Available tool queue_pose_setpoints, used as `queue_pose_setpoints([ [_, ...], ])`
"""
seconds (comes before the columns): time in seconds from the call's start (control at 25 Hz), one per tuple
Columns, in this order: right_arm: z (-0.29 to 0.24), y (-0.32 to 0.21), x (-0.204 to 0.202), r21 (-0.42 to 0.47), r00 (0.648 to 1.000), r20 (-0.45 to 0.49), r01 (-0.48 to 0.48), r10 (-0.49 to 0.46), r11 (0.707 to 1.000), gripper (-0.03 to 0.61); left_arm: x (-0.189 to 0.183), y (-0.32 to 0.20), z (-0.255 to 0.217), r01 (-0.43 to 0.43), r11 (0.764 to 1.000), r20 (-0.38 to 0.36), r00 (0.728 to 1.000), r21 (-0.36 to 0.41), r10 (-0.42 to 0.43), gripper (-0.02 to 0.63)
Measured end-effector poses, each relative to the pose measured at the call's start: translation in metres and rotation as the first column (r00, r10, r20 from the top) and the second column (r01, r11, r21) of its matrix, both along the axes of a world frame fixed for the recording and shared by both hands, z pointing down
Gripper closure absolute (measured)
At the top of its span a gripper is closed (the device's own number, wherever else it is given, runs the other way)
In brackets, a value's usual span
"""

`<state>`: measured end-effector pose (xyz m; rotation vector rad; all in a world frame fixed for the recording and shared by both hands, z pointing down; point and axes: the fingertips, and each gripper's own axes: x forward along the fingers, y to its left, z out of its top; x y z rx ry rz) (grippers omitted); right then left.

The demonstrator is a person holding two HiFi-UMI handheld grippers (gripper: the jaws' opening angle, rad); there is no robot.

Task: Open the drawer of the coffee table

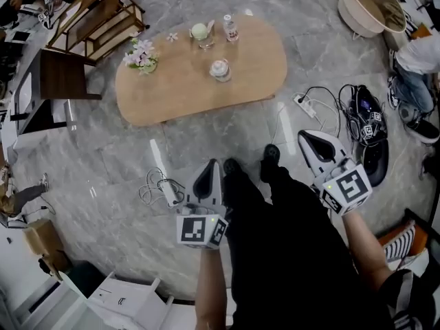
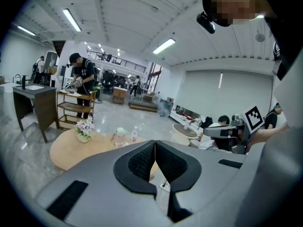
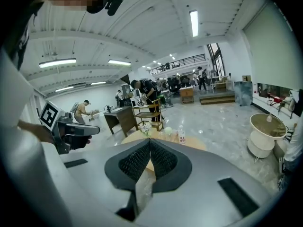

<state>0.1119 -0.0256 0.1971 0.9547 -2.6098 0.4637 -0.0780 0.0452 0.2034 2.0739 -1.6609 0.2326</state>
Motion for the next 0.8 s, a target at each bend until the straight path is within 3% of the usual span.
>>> queue_pose_setpoints([
  [0.28,0.050,-0.011,-0.005,-0.034,1.000,-0.023,0.016,-0.017,0.999,0.565,-0.004,-0.010,0.054,0.009,0.996,0.004,1.000,-0.088,-0.009,0.600],
  [0.48,0.088,-0.019,-0.011,-0.032,1.000,-0.027,-0.005,0.004,0.999,0.565,-0.002,-0.026,0.089,-0.081,0.993,0.070,0.994,-0.085,0.087,0.600],
  [0.8,0.177,-0.023,-0.027,-0.044,0.997,-0.077,-0.025,0.022,0.999,0.565,-0.020,-0.039,0.181,-0.146,0.986,0.036,0.988,-0.082,0.150,0.600],
])
